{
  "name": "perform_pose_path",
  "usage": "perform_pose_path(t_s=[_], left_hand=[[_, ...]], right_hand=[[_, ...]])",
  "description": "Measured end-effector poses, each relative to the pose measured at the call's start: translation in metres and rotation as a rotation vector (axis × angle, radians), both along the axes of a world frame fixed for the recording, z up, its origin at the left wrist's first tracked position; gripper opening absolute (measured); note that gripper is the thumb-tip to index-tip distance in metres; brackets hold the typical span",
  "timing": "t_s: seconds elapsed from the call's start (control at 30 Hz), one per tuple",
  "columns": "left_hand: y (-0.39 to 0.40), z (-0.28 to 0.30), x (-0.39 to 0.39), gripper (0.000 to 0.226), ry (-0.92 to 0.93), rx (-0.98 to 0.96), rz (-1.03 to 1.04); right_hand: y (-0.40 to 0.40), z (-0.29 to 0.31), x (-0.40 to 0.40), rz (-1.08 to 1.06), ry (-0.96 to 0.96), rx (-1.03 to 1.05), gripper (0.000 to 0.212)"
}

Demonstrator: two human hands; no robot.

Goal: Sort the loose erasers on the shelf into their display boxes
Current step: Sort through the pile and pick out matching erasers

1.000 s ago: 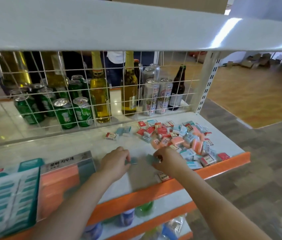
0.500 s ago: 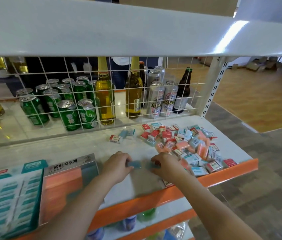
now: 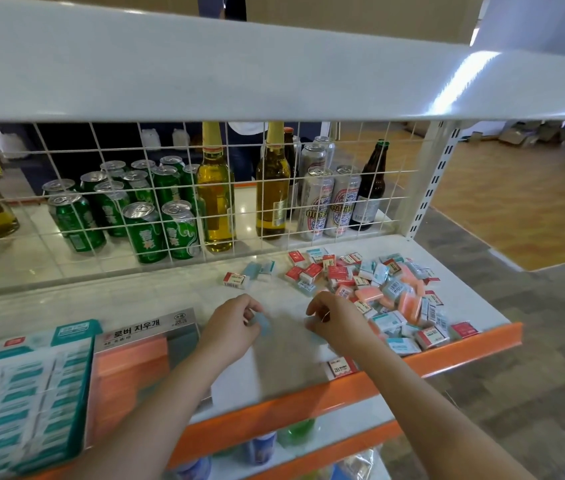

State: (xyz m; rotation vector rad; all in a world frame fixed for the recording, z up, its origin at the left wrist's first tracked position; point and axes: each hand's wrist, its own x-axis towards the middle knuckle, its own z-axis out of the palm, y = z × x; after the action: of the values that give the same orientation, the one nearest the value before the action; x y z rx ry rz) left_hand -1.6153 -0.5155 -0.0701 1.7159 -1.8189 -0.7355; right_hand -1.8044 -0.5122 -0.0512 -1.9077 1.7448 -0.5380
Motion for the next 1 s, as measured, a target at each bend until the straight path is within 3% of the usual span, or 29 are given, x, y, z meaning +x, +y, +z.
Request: perform_pose_path(t_s=[0.3, 0.4, 0.63, 0.77, 0.87, 1.0], left_hand=[[0.000, 0.007, -0.016, 0.025, -0.162, 0.021, -0.072], [0.000, 0.005, -0.019, 0.021, -0.219, 0.010, -0.034], [0.008, 0.003, -0.009, 0.035, -0.336, 0.010, -0.123], [0.010, 0.001, -0.006, 0.036, -0.294, 0.003, -0.101], [0.011, 0.001, -0.003, 0.026, -0.148, 0.017, 0.009], [0.011, 0.005, 0.004, 0.015, 0.082, 0.014, 0.106]], right_hand=[[0.006, 0.002, -0.005, -0.007, 0.004, 0.013, 0.019], [0.009, 0.002, -0.005, 0.014, 0.044, 0.006, 0.022], [0.016, 0.003, -0.002, 0.074, 0.160, 0.006, 0.032], [0.023, 0.005, 0.000, 0.111, 0.225, 0.047, 0.034], [0.023, 0.008, 0.001, 0.112, 0.248, 0.034, 0.032], [0.020, 0.011, 0.000, 0.030, 0.094, 0.039, 0.033]])
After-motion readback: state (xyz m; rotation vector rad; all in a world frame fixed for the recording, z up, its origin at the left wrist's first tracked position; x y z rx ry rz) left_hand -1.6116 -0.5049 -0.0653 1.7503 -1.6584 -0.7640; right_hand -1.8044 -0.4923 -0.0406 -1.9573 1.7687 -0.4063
